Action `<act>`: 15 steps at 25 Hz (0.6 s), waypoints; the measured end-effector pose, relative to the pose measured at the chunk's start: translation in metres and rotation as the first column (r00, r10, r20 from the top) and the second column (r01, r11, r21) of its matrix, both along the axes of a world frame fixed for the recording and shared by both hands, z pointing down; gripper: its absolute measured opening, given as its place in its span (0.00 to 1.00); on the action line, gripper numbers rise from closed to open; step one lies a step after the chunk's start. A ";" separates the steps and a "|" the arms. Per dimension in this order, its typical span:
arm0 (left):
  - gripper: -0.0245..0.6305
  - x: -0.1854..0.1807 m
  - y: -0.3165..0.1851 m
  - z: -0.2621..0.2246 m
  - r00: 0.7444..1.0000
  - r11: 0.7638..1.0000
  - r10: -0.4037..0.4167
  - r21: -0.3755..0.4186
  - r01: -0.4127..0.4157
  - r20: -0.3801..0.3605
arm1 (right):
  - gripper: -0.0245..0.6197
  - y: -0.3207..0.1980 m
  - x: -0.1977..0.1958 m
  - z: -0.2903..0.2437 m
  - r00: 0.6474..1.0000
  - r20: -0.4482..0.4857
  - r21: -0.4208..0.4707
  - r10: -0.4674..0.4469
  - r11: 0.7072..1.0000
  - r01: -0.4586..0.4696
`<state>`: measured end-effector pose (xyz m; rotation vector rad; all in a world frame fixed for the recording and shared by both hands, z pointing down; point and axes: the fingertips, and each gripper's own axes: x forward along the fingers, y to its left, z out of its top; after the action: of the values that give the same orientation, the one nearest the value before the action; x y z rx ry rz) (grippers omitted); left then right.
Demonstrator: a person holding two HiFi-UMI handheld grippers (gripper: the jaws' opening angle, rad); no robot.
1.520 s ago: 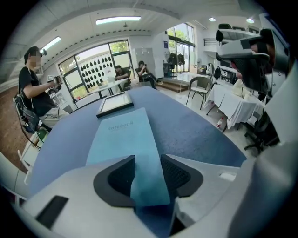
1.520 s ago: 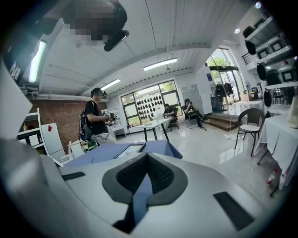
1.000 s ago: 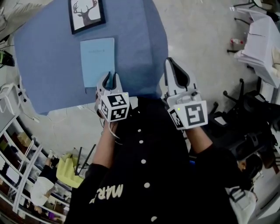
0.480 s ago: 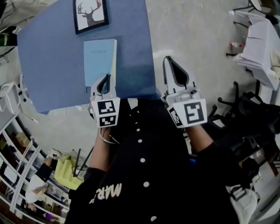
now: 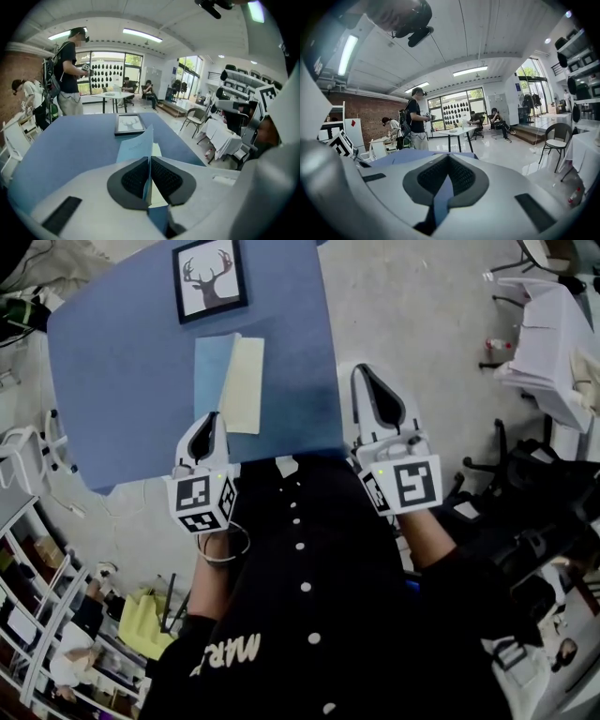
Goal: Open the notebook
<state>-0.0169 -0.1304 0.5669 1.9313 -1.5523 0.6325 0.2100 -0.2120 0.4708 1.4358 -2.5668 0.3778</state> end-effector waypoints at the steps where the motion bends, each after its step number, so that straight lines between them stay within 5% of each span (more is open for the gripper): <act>1: 0.07 -0.007 -0.001 -0.005 1.000 1.000 -0.018 0.004 0.018 -0.024 | 0.05 -0.001 -0.002 -0.003 1.000 0.000 0.004 0.003 1.000 -0.003; 15: 0.08 -0.162 -0.002 -0.026 0.986 0.994 -0.109 -0.005 0.109 -0.128 | 0.05 0.000 -0.060 -0.027 0.999 -0.009 0.039 0.035 0.999 -0.035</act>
<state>-0.1794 -0.1328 0.5404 1.8366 -1.5650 0.4516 0.1496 -0.2115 0.4433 1.4934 -2.5580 0.3269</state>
